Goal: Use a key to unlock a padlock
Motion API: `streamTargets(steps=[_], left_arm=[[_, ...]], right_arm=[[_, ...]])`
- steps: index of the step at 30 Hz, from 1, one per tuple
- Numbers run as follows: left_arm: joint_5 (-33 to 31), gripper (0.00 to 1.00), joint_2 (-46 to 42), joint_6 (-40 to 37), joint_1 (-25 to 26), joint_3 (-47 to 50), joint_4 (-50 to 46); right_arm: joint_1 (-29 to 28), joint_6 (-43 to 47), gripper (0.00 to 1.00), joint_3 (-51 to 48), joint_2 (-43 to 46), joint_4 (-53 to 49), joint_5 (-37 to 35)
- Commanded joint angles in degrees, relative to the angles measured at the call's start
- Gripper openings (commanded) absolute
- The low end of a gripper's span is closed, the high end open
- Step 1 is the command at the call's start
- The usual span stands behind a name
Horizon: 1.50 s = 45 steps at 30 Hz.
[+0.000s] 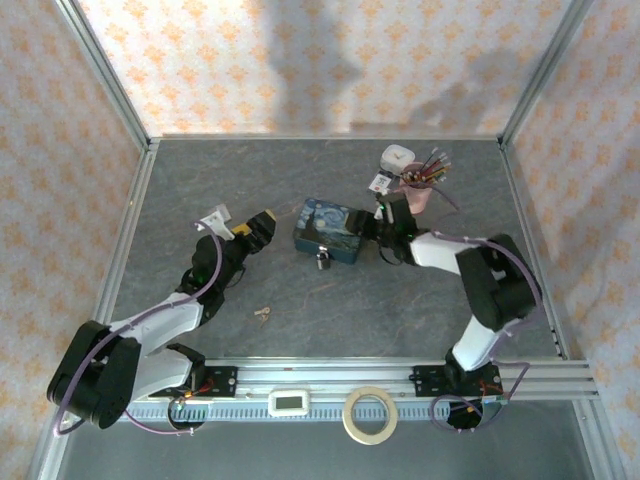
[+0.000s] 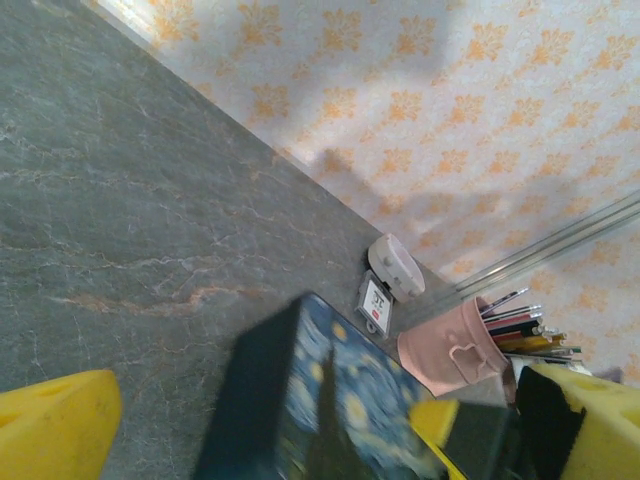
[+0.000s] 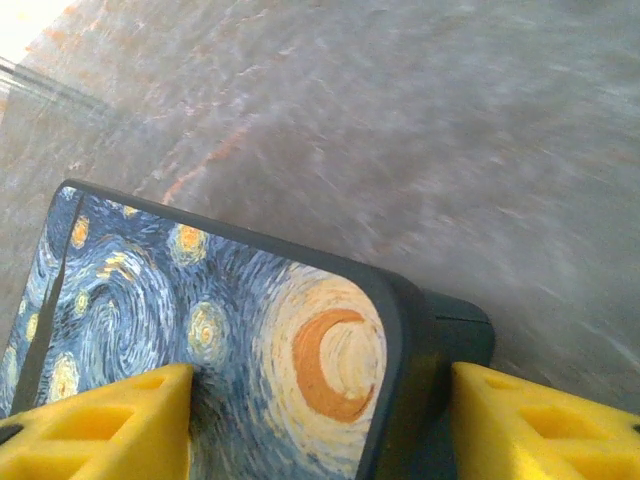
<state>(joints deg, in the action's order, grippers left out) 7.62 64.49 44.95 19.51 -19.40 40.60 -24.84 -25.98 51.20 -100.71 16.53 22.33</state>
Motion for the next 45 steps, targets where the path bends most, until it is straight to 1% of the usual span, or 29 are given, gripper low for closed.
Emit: streamTargets(steps=[1, 4, 7, 9, 11, 12, 13, 16, 19, 20, 23, 26, 29, 32, 34, 37, 39, 42, 45], left_arm=[[-2.03, 0.99, -2.94, -1.21, 0.34, 0.33, -4.83], [-3.17, 0.98, -5.07, -2.35, 0.36, -0.04, -11.34], [-3.96, 0.94, -6.82, -4.30, 0.36, -1.54, -21.70], [-4.19, 0.91, -7.81, -5.60, 0.35, -2.66, -29.47], [-3.43, 0.88, -8.58, -5.76, 0.36, -3.14, -35.65], [-2.43, 0.87, -8.96, -5.39, 0.43, -2.95, -38.01], [-1.58, 0.86, -9.30, -4.80, 0.67, -2.60, -39.83], [-0.25, 0.84, -10.32, -1.46, 3.11, -0.87, -44.45], [-2.40, 0.83, -11.08, 2.99, 8.53, 0.35, -48.60], [-3.36, 0.81, -11.34, 4.99, 10.55, 0.81, -49.57], [-5.58, 0.76, -12.09, 10.45, 16.22, 2.52, -50.58], [-7.92, 0.74, -11.68, 14.84, 22.21, 3.61, -51.39], [-8.74, 0.73, -9.67, 18.20, 27.53, 3.78, -50.43], [-8.80, 0.73, -6.40, 20.04, 30.94, 3.34, -46.66], [-8.32, 0.73, -3.45, 20.11, 32.00, 2.74, -42.87], [-7.29, 0.74, 2.34, 18.21, 32.91, 0.01, -36.68], [-6.12, 0.74, 6.42, 16.74, 33.20, -2.70, -33.58], [-5.79, 0.76, 10.02, 15.16, 33.21, -6.28, -32.71], [-7.88, 0.80, 9.04, 14.65, 32.01, -7.54, -34.05]], right_arm=[[-1.13, -0.79, 0.62, 6.01, -7.45, -4.07, -1.72], [-1.44, 0.37, 0.62, 13.89, -12.98, -4.59, -1.01], [-1.62, 3.63, 0.64, 22.11, -17.30, -7.05, 0.83], [-1.80, 6.53, 0.69, 26.54, -18.09, -9.73, 0.21], [-1.96, 8.85, 0.77, 28.29, -17.03, -11.11, -0.61], [-1.97, 9.78, 0.82, 28.51, -15.97, -11.53, -0.91], [-1.98, 10.56, 0.84, 28.53, -14.66, -12.12, -1.29], [-2.05, 12.93, 0.88, 27.24, -10.08, -14.92, -1.98], [-2.60, 13.50, 0.90, 21.99, -3.88, -15.74, -2.35], [-2.74, 13.13, 0.90, 19.57, -1.65, -15.74, -2.62], [-3.41, 11.85, 0.89, 12.05, 4.29, -15.65, -2.82], [-5.03, 10.64, 0.89, 4.74, 10.08, -15.86, -3.16], [-7.02, 8.57, 0.89, -1.35, 15.43, -16.27, -4.86], [-7.99, 5.14, 0.89, -6.85, 20.09, -15.17, -5.11], [-9.09, 3.26, 0.88, -10.08, 22.74, -13.69, -4.93], [-11.94, 1.95, 0.87, -14.24, 25.74, -11.32, -4.56], [-13.50, 1.33, 0.83, -16.57, 26.78, -9.77, -2.38], [-16.71, 1.41, 0.75, -19.11, 27.10, -9.08, -0.76], [-20.59, 1.73, 0.68, -20.32, 26.75, -9.59, -1.82]])
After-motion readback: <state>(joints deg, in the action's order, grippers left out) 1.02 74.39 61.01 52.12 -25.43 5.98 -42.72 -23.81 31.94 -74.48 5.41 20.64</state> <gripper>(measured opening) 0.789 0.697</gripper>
